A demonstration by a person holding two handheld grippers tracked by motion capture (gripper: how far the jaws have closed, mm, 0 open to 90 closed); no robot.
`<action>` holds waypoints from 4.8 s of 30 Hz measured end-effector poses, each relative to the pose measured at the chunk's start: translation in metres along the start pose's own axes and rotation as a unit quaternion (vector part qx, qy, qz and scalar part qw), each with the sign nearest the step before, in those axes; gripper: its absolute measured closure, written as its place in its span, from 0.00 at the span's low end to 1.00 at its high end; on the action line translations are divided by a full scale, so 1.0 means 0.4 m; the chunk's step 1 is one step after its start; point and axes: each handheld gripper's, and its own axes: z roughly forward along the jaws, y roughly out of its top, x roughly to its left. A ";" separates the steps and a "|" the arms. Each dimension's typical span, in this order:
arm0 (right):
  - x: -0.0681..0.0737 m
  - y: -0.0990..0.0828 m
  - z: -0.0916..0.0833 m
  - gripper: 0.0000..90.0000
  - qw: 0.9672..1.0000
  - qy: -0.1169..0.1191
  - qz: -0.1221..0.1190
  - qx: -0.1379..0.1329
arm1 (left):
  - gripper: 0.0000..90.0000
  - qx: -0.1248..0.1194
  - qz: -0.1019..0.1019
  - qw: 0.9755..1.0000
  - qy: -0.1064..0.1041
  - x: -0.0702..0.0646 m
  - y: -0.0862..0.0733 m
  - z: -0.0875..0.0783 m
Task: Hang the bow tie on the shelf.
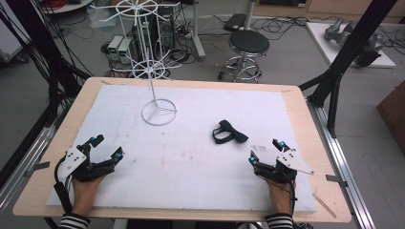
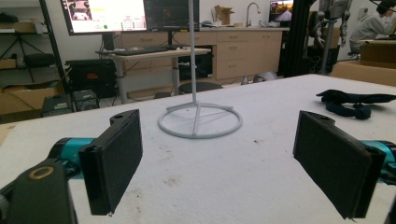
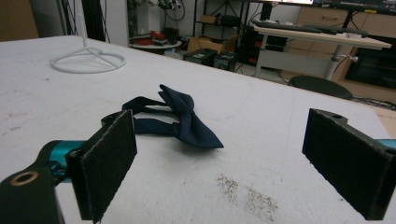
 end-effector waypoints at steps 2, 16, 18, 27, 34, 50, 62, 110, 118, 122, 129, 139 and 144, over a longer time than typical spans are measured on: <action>0.000 0.006 0.002 0.10 1.000 0.000 -0.003 0.004 | 0.18 0.000 0.000 1.000 0.000 0.000 0.000 0.000; 0.006 0.109 0.067 0.10 0.995 0.038 -0.043 0.078 | 0.18 0.000 0.000 1.000 0.001 0.000 0.000 0.000; 0.004 0.118 0.079 0.10 0.994 0.044 -0.047 0.089 | 0.18 0.001 0.000 1.000 0.001 0.000 0.000 0.000; -0.008 0.133 0.119 0.10 0.988 0.066 -0.039 0.137 | 0.18 0.002 0.000 1.000 0.002 0.000 0.000 0.000; -0.013 0.140 0.155 0.10 0.978 0.076 -0.047 0.189 | 0.18 0.001 0.000 1.000 0.002 -0.001 0.000 0.001; -0.005 0.150 0.240 0.15 0.954 0.109 -0.075 0.270 | 0.18 0.001 -0.001 1.000 0.001 0.000 0.000 0.000; -0.005 0.137 0.277 0.26 0.937 0.112 -0.082 0.320 | 0.18 0.000 -0.001 1.000 0.001 0.001 0.000 0.000; 0.023 0.127 0.307 0.95 0.924 0.047 -0.144 0.351 | 0.18 0.000 -0.001 1.000 0.001 0.001 0.000 -0.001; 0.012 0.138 0.289 0.95 0.944 0.046 -0.096 0.313 | 0.18 0.000 -0.001 1.000 0.001 0.000 0.000 -0.001; 0.017 0.149 0.280 0.95 0.952 0.056 -0.085 0.288 | 0.18 -0.001 -0.001 1.000 0.001 0.000 0.000 0.000; 0.034 0.170 0.269 0.95 0.967 0.081 -0.069 0.232 | 0.18 0.000 -0.001 1.000 0.001 0.001 0.000 0.000; 0.056 0.207 0.257 0.95 0.979 0.113 -0.042 0.166 | 0.18 0.000 -0.001 1.000 0.001 0.001 0.000 0.000; 0.071 0.226 0.259 0.95 0.980 0.121 -0.049 0.149 | 0.18 0.000 -0.001 1.000 0.001 0.001 0.000 0.000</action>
